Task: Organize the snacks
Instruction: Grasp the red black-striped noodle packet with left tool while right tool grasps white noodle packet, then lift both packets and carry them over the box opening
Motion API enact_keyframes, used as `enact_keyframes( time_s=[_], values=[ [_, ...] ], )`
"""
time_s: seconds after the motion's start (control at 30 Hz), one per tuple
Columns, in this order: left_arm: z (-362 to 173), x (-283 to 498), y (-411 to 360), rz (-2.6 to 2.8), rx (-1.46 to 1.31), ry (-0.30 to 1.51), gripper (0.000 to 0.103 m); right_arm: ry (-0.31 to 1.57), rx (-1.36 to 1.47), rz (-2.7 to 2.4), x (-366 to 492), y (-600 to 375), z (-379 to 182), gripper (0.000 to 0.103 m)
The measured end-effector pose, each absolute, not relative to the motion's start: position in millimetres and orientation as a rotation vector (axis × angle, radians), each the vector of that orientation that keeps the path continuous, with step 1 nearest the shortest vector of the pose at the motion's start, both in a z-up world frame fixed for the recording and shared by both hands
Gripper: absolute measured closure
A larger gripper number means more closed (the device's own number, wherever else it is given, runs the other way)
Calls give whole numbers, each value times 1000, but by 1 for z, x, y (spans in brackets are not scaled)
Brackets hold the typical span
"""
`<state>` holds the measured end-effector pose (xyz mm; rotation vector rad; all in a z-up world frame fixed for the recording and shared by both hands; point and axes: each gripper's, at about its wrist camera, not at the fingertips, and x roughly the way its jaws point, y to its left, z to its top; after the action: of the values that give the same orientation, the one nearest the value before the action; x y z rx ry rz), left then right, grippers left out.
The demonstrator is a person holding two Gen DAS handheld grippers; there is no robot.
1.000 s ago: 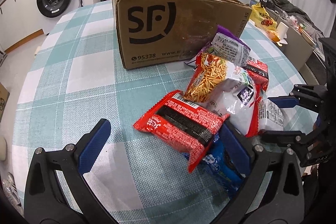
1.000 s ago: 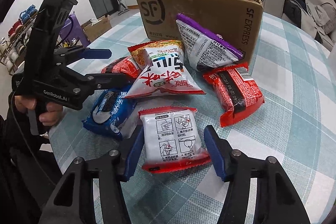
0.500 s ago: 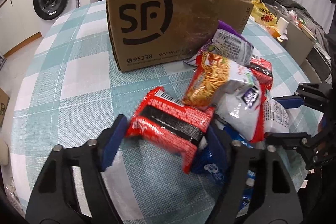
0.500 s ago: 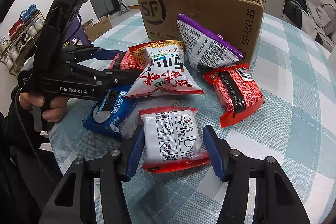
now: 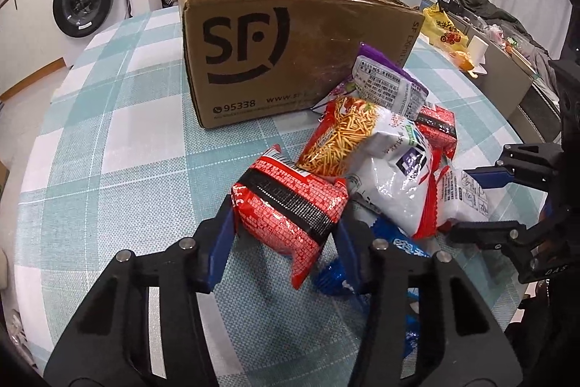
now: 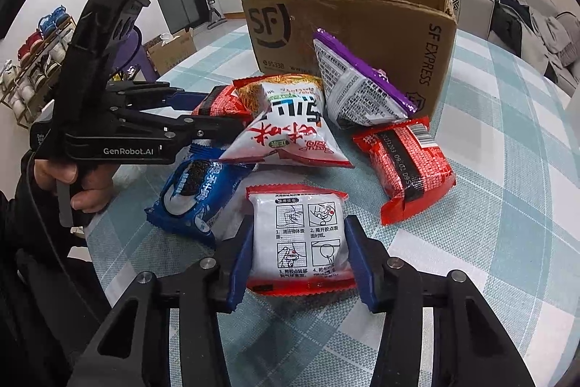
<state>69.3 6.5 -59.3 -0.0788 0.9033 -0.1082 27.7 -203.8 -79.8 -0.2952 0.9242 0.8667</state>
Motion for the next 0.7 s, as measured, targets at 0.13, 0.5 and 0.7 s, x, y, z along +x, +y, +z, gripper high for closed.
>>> enact_keyframes(
  time_s=[0.13, 0.5, 0.7],
  values=[
    [-55, 65, 8, -105, -89, 891, 55, 908, -288, 867, 26, -207, -74, 54],
    [-37, 56, 13, -93, -100, 846, 55, 868, -298, 849, 22, -216, -57, 54],
    [-25, 51, 15, -82, -101, 816, 55, 861, -276, 823, 27, -224, -51, 54]
  ],
)
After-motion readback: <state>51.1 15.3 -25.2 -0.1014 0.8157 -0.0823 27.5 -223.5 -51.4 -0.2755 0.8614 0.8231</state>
